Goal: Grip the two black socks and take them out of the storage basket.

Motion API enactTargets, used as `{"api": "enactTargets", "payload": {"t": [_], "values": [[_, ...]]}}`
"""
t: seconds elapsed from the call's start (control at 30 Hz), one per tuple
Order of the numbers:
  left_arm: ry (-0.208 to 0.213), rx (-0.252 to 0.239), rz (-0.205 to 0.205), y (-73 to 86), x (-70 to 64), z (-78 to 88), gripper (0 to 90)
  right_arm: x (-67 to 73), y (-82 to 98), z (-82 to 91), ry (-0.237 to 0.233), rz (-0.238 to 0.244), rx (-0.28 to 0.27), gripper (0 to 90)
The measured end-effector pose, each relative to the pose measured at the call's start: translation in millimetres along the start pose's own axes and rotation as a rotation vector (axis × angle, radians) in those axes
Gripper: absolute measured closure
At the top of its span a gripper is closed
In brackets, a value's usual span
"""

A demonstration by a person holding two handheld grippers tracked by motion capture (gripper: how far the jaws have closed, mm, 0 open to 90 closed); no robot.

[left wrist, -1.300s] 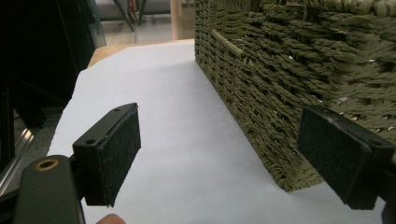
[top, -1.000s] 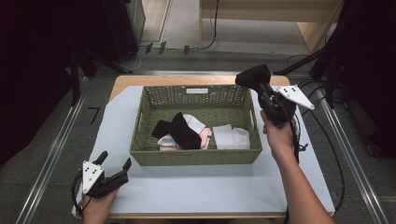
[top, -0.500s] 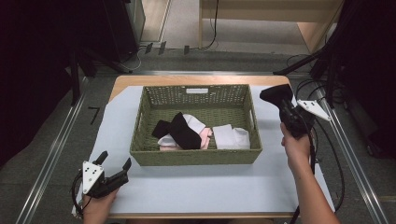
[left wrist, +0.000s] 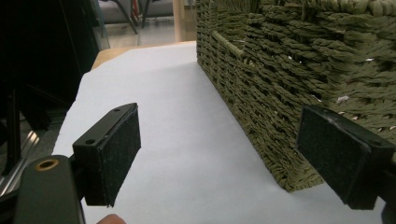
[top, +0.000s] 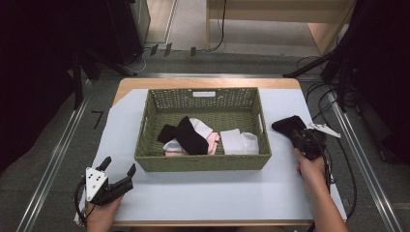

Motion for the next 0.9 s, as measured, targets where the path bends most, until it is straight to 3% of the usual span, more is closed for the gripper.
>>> {"api": "enactTargets", "payload": {"t": [0.07, 0.13, 0.27, 0.37, 0.4, 0.47, 0.5, 0.57, 0.6, 0.67, 0.83, 0.87, 0.9], "values": [[-0.003, 0.0, -0.002, 0.0, -0.2, 0.2, 15.3, 0.8, -0.6, 2.0, -0.003, 0.009, -0.01, 51.3], [-0.002, 0.002, -0.006, -0.1, -0.2, 0.4, 15.2, 5.2, -5.4, 6.0, -0.044, 0.035, -0.023, 37.0], [-0.001, 0.0, -0.003, 0.0, -0.2, 0.2, 15.3, 12.6, -15.5, 13.9, -0.076, 0.05, -0.068, 35.5], [0.001, 0.001, -0.004, 0.0, -0.2, -0.1, 15.3, 23.1, -31.2, 22.1, -0.085, 0.068, -0.109, 33.5], [0.002, 0.001, -0.003, 0.0, -0.2, -0.1, 15.3, 32.2, -43.2, 28.3, -0.088, 0.079, -0.14, 33.4], [0.003, 0.001, -0.002, 0.0, -0.1, -0.1, 15.3, 36.1, -47.7, 30.5, -0.091, 0.081, -0.148, 33.3], [0.004, 0.002, -0.002, 0.0, 0.1, -0.1, 15.2, 47.6, -59.5, 35.7, -0.101, 0.091, -0.173, 33.2], [0.006, 0.002, 0.001, 0.0, 0.2, -0.3, 15.3, 53.8, -65.2, 38.2, -0.109, 0.096, -0.184, 33.3], [0.006, 0.003, 0.0, -0.1, 0.1, -0.3, 15.3, 68.9, -77.0, 43.5, -0.135, 0.098, -0.211, 33.3], [0.007, 0.003, 0.001, -0.1, 0.1, -0.3, 15.3, 74.0, -80.7, 45.2, -0.146, 0.101, -0.219, 33.5], [0.016, 0.004, 0.007, -0.2, 1.0, -0.5, 15.2, 110.2, -99.7, 53.2, -0.197, 0.109, -0.263, 35.1], [0.02, 0.005, 0.006, -0.2, 1.0, -0.5, 15.3, 125.3, -102.8, 54.2, -0.212, 0.126, -0.27, 35.3], [0.02, 0.005, 0.006, -0.2, 1.0, -0.5, 15.3, 125.3, -102.8, 54.2, -0.212, 0.126, -0.27, 35.3]]}}
Point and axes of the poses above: each handheld gripper's, and its own axes: z roughly backward along the jaws, y roughly out of its underside, x roughly to its left, the point moved 2 cm from there along -z, roughly forward along the jaws, and after that the axes turned 13 degrees about -x, right-handed, at the moved point
